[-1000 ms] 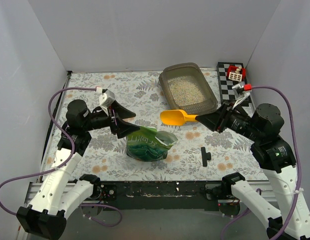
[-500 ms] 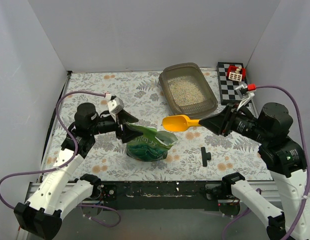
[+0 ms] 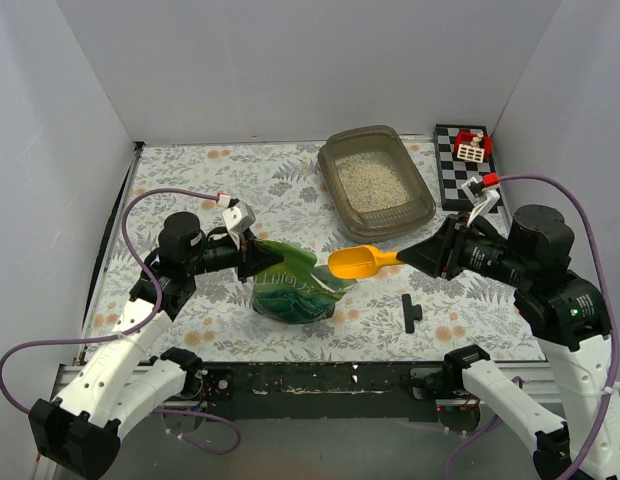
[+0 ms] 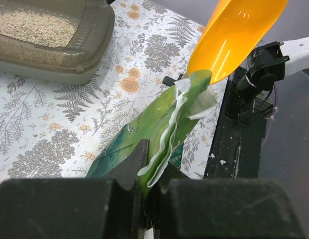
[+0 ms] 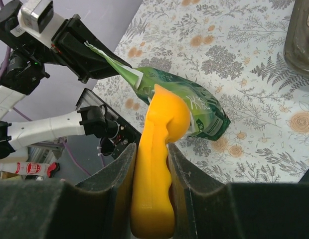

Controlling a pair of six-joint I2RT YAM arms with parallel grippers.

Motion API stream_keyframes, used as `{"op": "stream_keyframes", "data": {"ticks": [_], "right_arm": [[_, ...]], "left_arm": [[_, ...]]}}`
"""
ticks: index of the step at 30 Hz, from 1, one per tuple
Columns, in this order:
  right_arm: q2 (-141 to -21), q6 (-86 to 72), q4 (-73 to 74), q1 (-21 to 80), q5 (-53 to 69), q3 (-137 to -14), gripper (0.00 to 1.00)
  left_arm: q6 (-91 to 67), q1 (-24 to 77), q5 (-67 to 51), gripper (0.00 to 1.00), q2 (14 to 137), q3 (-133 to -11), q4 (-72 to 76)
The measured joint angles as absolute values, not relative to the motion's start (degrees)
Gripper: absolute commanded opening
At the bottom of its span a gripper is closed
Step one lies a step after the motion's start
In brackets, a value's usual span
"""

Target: Fill the litter box with clean litter

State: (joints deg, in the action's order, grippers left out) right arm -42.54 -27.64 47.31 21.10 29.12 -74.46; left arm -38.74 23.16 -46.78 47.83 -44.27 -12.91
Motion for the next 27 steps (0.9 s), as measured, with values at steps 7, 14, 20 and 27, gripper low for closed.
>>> {"op": "stream_keyframes", "data": {"ticks": [7, 14, 20, 27], "right_arm": [[-42.74, -27.14, 47.42, 21.1, 29.15, -70.11, 0.01], [-42.85, -27.05, 46.37, 21.1, 29.61, -65.87, 0.01], [-43.88, -27.33, 43.24, 21.17, 30.39, -63.48, 0.01], [-50.02, -28.42, 39.27, 27.07, 27.0, -62.98, 0.01]], "left_arm": [[-39.05, 23.46, -46.78, 0.0, 47.44, -43.46, -11.77], [-41.36, 23.68, -47.22, 0.0, 45.39, -41.45, -10.13], [-43.88, 23.75, -47.18, 0.0, 43.88, -40.1, -8.84], [-45.45, 23.77, -46.59, 0.0, 43.64, -38.83, -7.18]]}}
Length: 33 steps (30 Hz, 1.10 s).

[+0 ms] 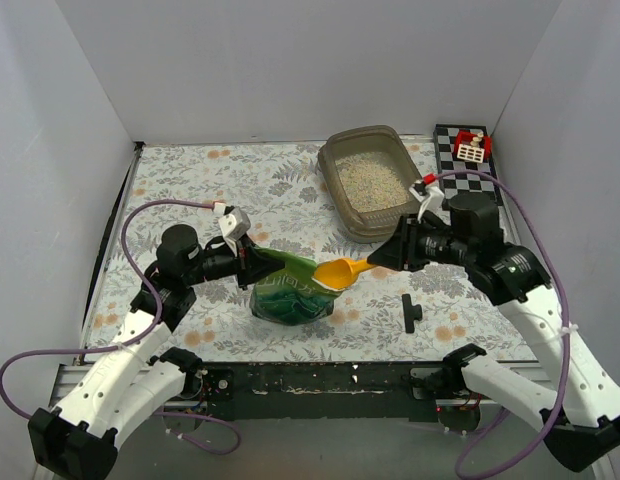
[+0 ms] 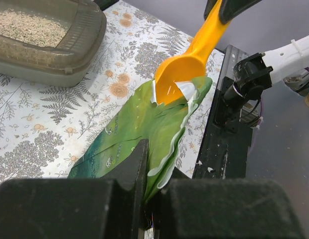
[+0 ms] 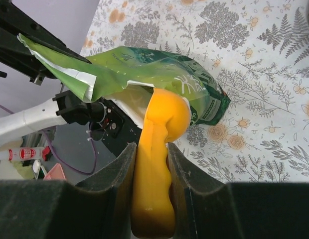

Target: Fill the litter box with clean litter

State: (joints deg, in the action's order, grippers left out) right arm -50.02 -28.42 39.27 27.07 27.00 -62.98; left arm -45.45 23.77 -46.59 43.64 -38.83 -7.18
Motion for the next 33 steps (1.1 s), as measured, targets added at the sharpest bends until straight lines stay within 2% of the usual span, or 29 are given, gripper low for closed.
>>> {"op": "stream_keyframes", "data": {"ticks": [9, 22, 28, 33], "right_arm": [[-66.22, -27.38, 41.08, 39.68, 14.37, -69.82, 0.01], [-80.93, -24.25, 58.57, 49.8, -1.06, -93.27, 0.01], [-83.07, -24.29, 56.8, 51.53, -2.87, -90.78, 0.01], [-80.99, -26.41, 47.57, 51.66, -0.95, -80.49, 0.01]], "left_arm": [[-46.96, 24.14, -42.13, 0.0, 43.24, -37.19, -4.19], [-47.42, 24.47, -34.13, 0.0, 43.48, -37.19, -3.18], [-47.35, 25.12, -32.45, 0.0, 43.75, -37.23, -3.22], [-47.35, 25.34, -31.88, 0.0, 43.83, -37.23, -3.4]]}}
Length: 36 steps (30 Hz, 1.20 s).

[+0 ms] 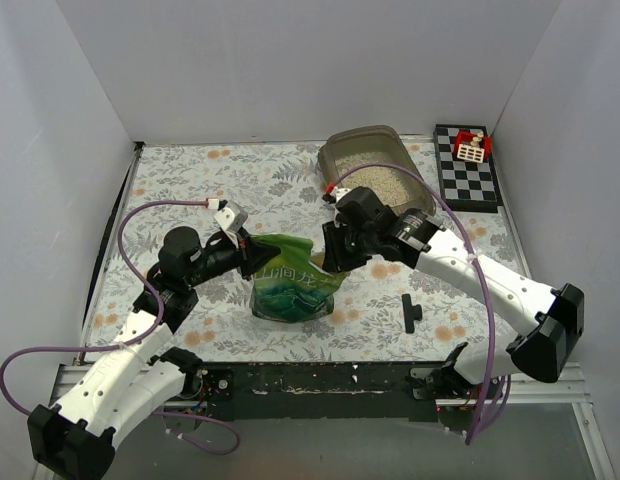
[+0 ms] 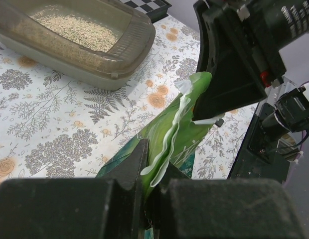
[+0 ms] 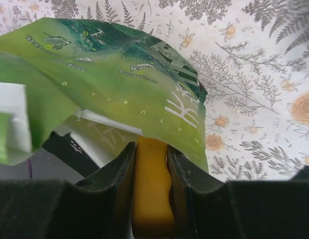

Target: Fill the litter box with clean litter

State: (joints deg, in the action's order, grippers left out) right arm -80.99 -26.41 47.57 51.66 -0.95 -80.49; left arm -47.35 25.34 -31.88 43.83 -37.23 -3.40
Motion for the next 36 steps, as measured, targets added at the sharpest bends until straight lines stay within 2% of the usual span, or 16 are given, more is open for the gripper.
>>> {"op": "stream_keyframes", "data": {"ticks": [6, 13, 20, 25, 36], "right_arm": [[-73.69, -29.8, 34.52, 48.99, 4.58, -65.98, 0.01], [-65.36, -35.73, 11.86, 38.17, 22.83, -45.43, 0.01], [-68.71, -42.04, -7.16, 35.51, 34.0, -35.35, 0.01], [-71.59, -48.01, -18.65, 37.39, 34.76, -31.48, 0.01], [-85.93, -61.89, -40.93, 47.86, 27.49, -31.16, 0.01]], "left_arm": [[-47.37, 25.69, -32.62, 0.0, 43.97, -37.23, -3.44], [-47.16, 26.44, -35.94, 0.0, 44.31, -36.95, -3.97], [-46.83, 26.46, -36.84, 0.0, 44.31, -36.03, -4.84], [-46.72, 26.37, -35.77, 0.0, 44.16, -36.03, -5.45], [-44.21, 25.52, -29.04, 0.0, 43.05, -37.15, -10.31]]}}
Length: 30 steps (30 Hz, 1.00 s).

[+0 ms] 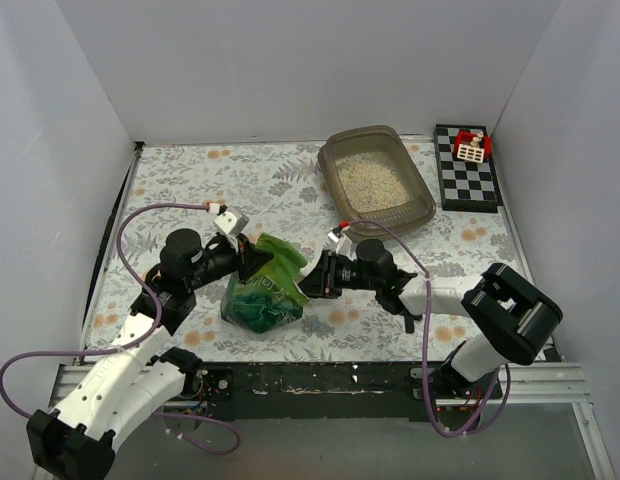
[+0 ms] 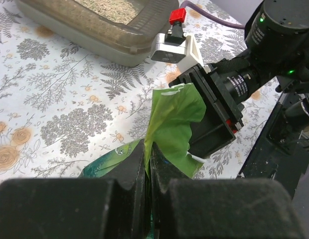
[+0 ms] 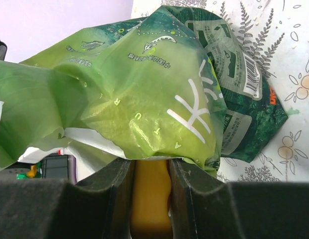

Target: Fill the litter box with clean litter

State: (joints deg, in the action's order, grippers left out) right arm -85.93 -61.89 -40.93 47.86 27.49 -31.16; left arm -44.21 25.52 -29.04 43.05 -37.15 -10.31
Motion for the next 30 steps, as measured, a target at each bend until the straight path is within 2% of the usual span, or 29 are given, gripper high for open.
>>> {"op": "stream_keyframes", "data": {"ticks": [13, 30], "right_arm": [[-86.15, -65.84, -49.69, 48.93, 24.03, -27.9, 0.01], [-70.74, -67.51, -49.52, 41.12, 28.05, -18.7, 0.01]], "left_arm": [[-46.63, 25.26, -26.3, 0.0, 36.95, -34.04, -10.15], [-48.9, 25.26, -27.7, 0.0, 32.6, -28.14, -0.23]]}}
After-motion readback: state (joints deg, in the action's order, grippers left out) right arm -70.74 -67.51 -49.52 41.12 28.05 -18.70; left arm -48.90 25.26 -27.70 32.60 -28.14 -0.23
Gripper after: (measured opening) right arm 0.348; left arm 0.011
